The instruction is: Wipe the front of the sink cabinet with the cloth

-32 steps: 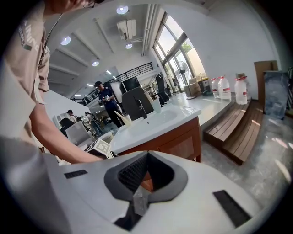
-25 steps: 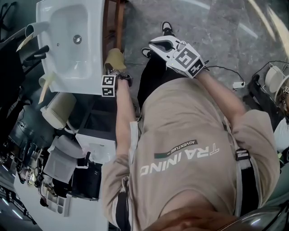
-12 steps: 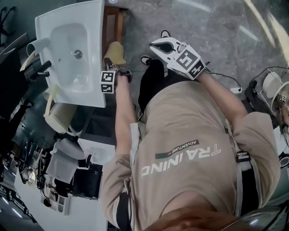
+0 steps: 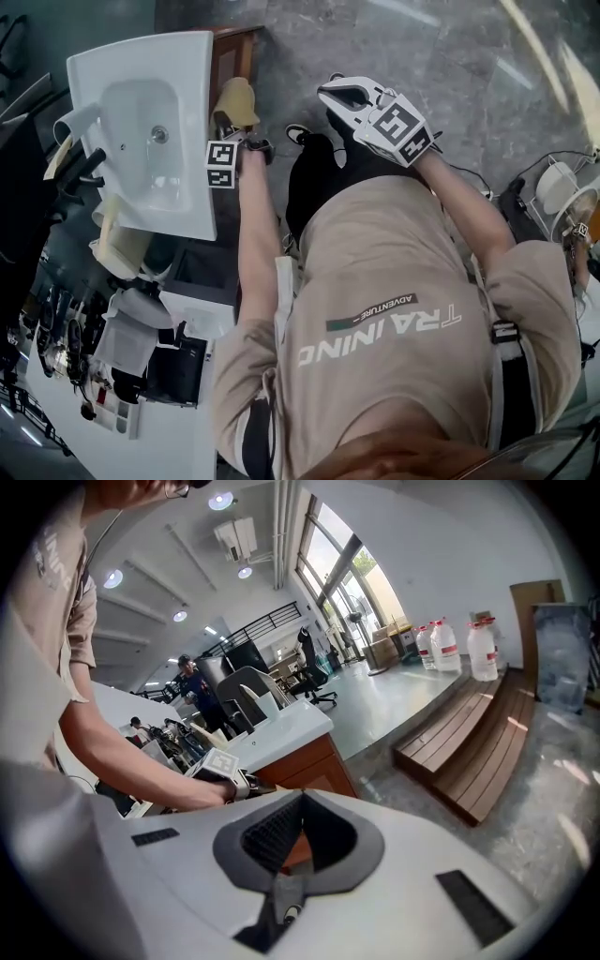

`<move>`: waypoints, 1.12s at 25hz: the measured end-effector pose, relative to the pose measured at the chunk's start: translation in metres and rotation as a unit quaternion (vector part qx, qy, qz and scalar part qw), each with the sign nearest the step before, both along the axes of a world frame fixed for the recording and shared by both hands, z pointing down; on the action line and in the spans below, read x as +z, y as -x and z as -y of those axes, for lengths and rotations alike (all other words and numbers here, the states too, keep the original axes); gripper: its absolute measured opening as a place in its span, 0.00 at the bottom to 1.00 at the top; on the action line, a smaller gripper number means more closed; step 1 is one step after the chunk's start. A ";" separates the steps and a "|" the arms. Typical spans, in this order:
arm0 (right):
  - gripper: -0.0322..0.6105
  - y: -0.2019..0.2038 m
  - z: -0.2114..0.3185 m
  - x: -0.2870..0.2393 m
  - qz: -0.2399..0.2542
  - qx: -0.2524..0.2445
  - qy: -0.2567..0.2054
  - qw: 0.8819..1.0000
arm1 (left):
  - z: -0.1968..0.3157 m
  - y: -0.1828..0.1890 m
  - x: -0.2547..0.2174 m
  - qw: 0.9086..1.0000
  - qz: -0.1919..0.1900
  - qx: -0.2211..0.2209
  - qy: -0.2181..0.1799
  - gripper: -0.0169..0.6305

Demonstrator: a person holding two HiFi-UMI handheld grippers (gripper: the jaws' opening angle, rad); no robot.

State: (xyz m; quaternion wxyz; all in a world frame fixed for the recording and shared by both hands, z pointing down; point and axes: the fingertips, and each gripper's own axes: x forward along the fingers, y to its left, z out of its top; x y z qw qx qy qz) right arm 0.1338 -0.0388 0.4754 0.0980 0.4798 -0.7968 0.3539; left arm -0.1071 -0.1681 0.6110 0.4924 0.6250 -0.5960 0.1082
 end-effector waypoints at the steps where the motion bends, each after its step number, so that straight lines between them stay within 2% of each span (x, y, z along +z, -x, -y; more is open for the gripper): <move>1: 0.07 -0.006 0.003 0.003 0.001 0.002 0.001 1.000 | 0.005 -0.007 0.001 1.000 -0.002 0.001 -0.002 0.09; 7: 0.07 -0.037 0.013 0.017 0.016 0.023 0.011 1.000 | 0.035 -0.058 0.001 1.000 -0.021 0.005 -0.017 0.09; 13: 0.07 -0.056 0.012 0.028 0.023 0.036 0.021 0.999 | 0.067 -0.109 0.001 0.999 -0.032 0.031 -0.027 0.09; 19: 0.07 -0.065 0.005 0.034 0.040 0.056 0.033 0.997 | 0.092 -0.160 -0.005 0.996 -0.057 0.046 -0.054 0.09; 25: 0.07 -0.064 0.000 0.037 0.038 0.059 0.031 0.997 | 0.099 -0.177 -0.001 0.993 -0.093 0.032 -0.072 0.09; 28: 0.07 -0.065 -0.008 0.041 0.035 0.059 0.035 0.997 | 0.094 -0.180 -0.006 0.989 -0.104 0.050 -0.088 0.09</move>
